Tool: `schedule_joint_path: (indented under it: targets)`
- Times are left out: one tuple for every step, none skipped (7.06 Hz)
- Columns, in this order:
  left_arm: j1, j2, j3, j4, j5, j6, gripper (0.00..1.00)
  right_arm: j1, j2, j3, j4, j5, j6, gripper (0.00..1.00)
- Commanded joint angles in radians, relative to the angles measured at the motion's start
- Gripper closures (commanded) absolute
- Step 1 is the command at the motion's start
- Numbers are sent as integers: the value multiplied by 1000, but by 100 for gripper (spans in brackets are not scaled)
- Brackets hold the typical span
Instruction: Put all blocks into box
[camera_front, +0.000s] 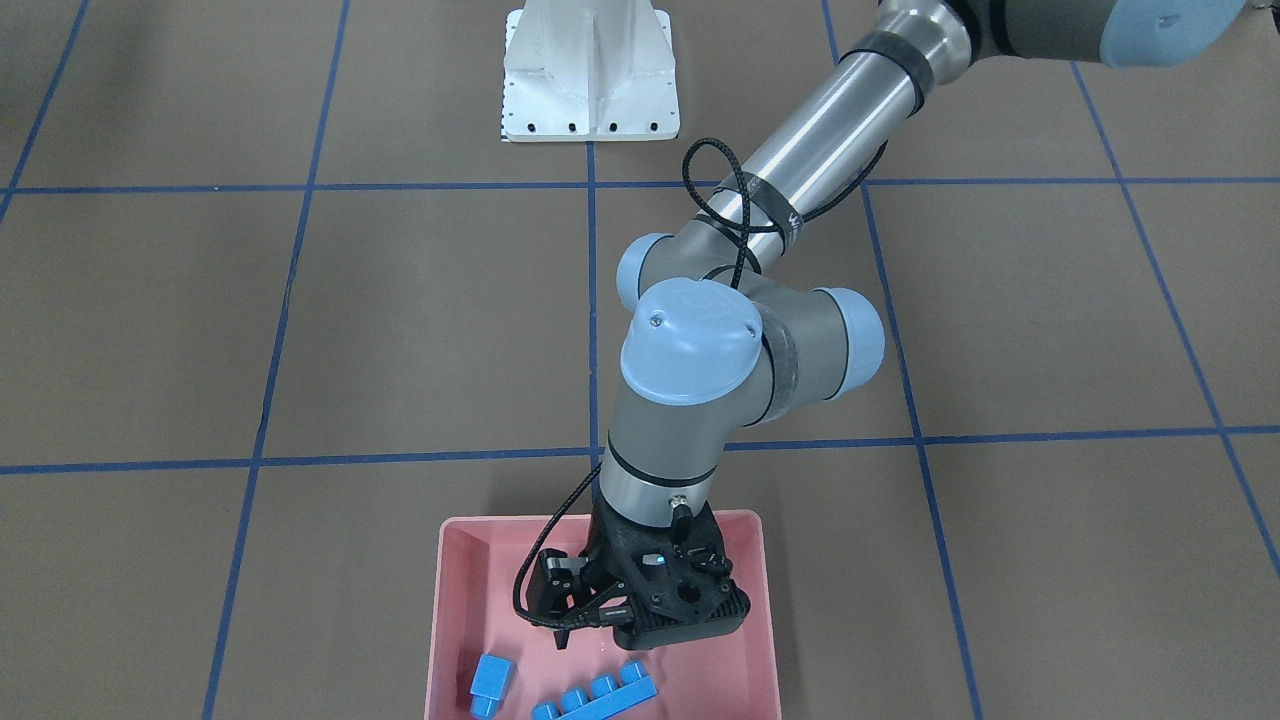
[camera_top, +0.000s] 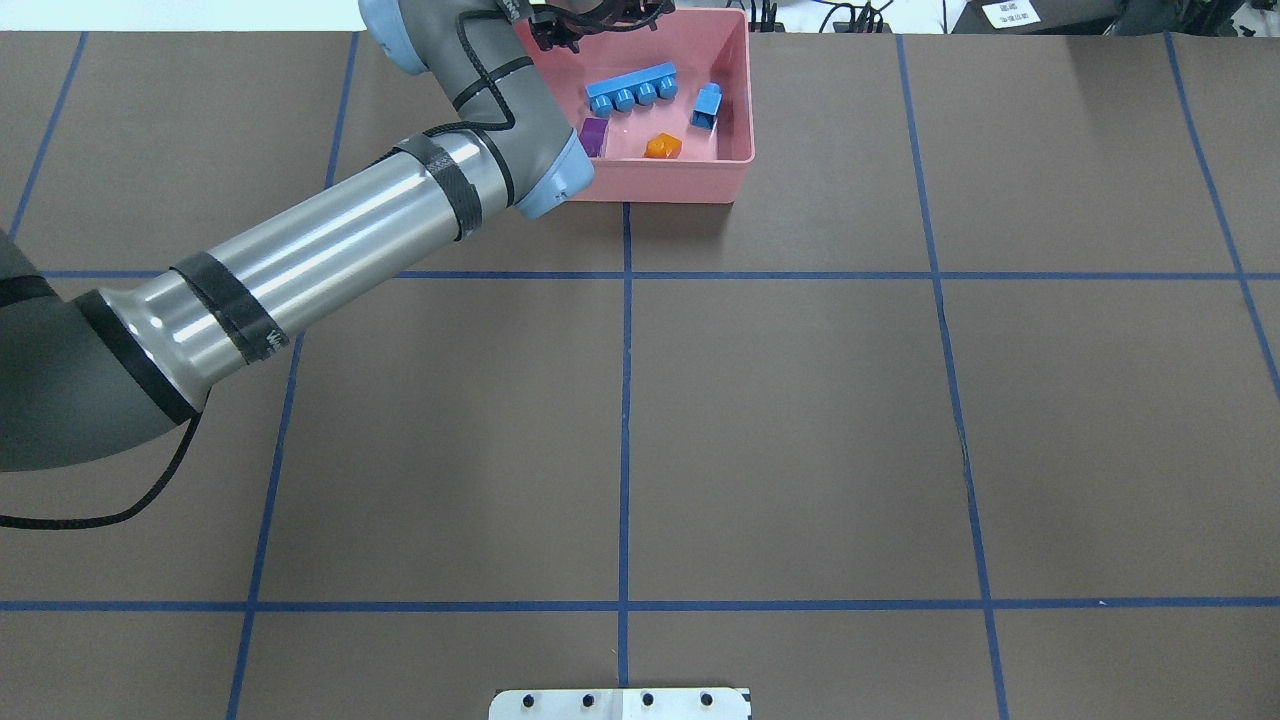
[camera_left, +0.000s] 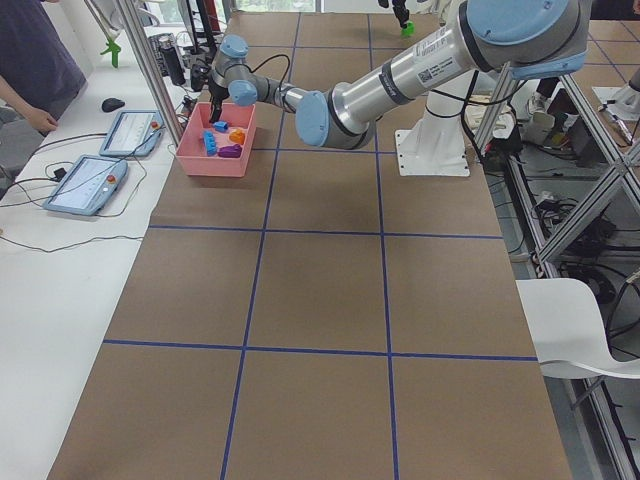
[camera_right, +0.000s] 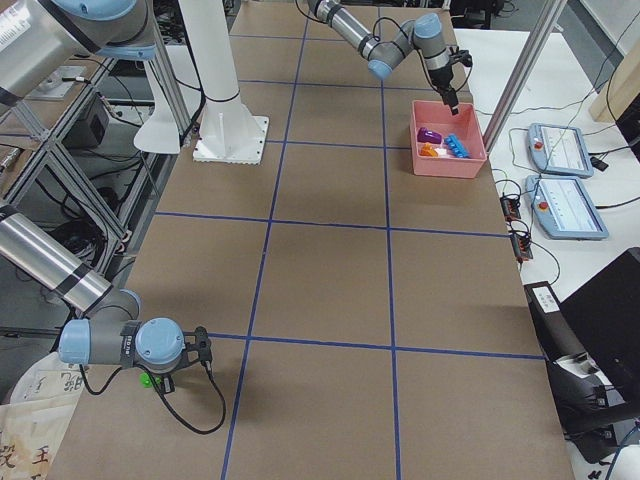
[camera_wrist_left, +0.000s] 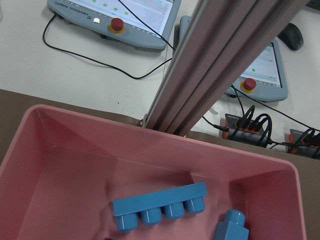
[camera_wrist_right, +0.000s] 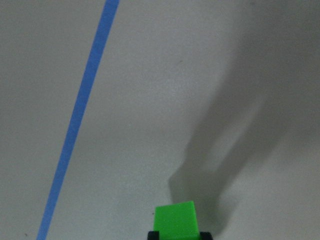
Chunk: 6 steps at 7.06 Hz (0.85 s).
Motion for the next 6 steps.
schedule_joint_path:
  targets:
    - [17,0,-3,0,15,-28,0,9,-6,31,-10,9,-9,100]
    - [19,0,-3,0,16,-29,0,11,-4,59,-13,9,-8,100]
    - [19,0,-3,0,17,-31,0,17,-1,106,-60,-7,-8,100]
    - [19,0,-3,-2,17,-32,0,41,2,187,-146,-57,-8,100]
    - [19,0,-3,0,17,-34,0,60,10,279,-258,-117,-9,100]
    - [19,2,-3,0,17,-34,0,107,60,321,-365,-146,-23,100]
